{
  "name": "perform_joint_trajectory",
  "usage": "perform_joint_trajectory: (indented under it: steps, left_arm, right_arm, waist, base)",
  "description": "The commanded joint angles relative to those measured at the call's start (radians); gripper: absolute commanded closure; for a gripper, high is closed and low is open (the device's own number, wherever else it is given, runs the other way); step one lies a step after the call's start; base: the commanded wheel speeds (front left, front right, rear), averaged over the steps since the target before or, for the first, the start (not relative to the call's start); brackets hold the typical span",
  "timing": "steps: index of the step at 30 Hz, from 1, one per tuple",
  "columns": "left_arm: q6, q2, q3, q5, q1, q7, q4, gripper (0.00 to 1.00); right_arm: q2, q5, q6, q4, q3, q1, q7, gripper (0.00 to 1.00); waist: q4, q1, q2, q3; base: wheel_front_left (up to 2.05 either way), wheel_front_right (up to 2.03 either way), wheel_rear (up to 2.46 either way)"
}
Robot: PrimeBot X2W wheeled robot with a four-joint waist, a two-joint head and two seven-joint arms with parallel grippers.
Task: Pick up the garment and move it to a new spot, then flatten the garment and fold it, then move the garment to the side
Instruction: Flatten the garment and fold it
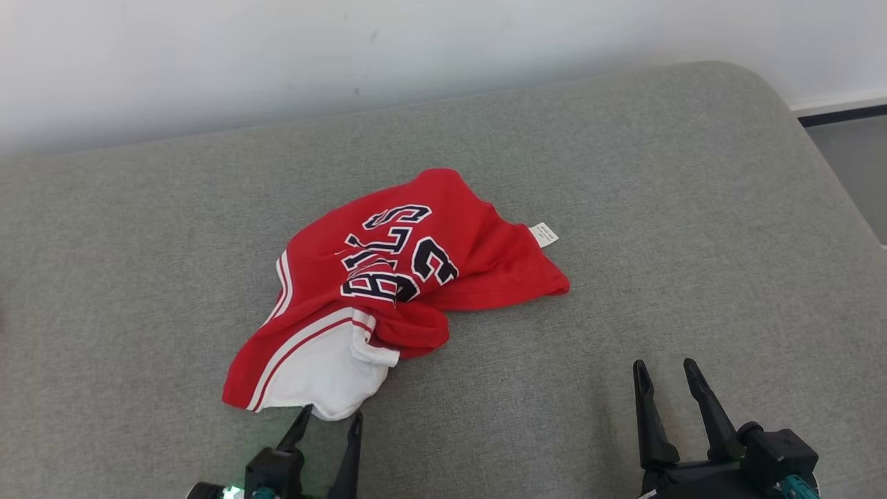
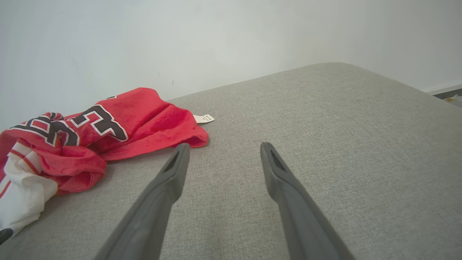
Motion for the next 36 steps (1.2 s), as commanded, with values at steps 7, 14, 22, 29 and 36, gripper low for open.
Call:
perform_joint_trajectory:
  steps: [7, 14, 22, 29, 36]
  left_arm:
    - [0.011, -0.001, 0.006, -0.056, -0.041, -0.003, 0.045, 1.0]
    - [0.013, -0.001, 0.014, -0.085, 0.015, -0.003, -0.053, 1.0]
    - [0.014, 0.032, 0.03, -0.068, 0.12, -0.003, -0.192, 1.0]
    - [0.036, 0.071, 0.061, -0.093, 0.229, 0.043, -0.255, 1.0]
    - [0.05, 0.08, 0.091, -0.121, 0.257, 0.03, -0.168, 1.0]
  right_arm:
    - [0.002, -0.01, -0.002, 0.003, -0.008, 0.007, 0.0, 0.0]
    - [0.002, 0.003, -0.002, 0.003, -0.01, 0.03, 0.0, 0.0]
    - [0.002, 0.022, -0.002, 0.005, -0.007, 0.045, 0.0, 0.0]
    - [0.002, 0.031, -0.002, 0.007, -0.001, 0.04, 0.0, 0.0]
    - [0.002, 0.015, -0.002, 0.016, -0.013, 0.046, 0.0, 0.0]
  waist:
    - [0.009, 0.0, -0.0001, -0.017]
    - [0.068, 0.0, -0.0001, -0.051]
    - [0.137, 0.0, -0.0001, -0.062]
    - [0.159, 0.0, -0.0001, -0.051]
    - [0.158, 0.0, -0.0001, -0.059]
  base:
    - [0.0, 0.0, 0.0]
    - [0.0, 0.0, 0.0]
    - [0.0, 0.0, 0.0]
    - [0.0, 0.0, 0.0]
    - [0.0, 0.0, 0.0]
